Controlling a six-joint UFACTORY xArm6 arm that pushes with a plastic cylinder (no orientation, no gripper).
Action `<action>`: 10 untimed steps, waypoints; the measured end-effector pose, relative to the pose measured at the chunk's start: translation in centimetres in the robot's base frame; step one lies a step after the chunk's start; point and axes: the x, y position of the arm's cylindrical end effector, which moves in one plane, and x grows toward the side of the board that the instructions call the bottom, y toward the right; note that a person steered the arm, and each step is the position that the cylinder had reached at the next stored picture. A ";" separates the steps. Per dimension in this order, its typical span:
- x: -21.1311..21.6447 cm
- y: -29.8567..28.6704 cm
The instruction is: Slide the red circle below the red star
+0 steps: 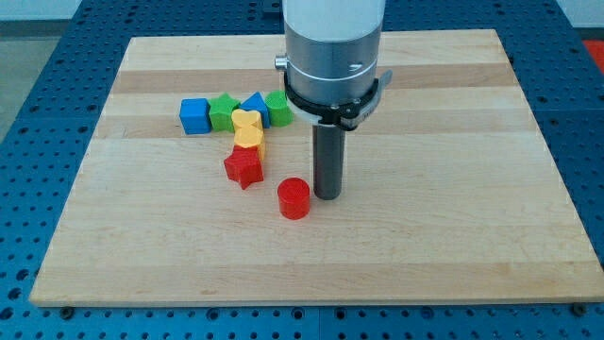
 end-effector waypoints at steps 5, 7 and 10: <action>1.6 0.6; 1.6 -2.9; 2.7 -4.2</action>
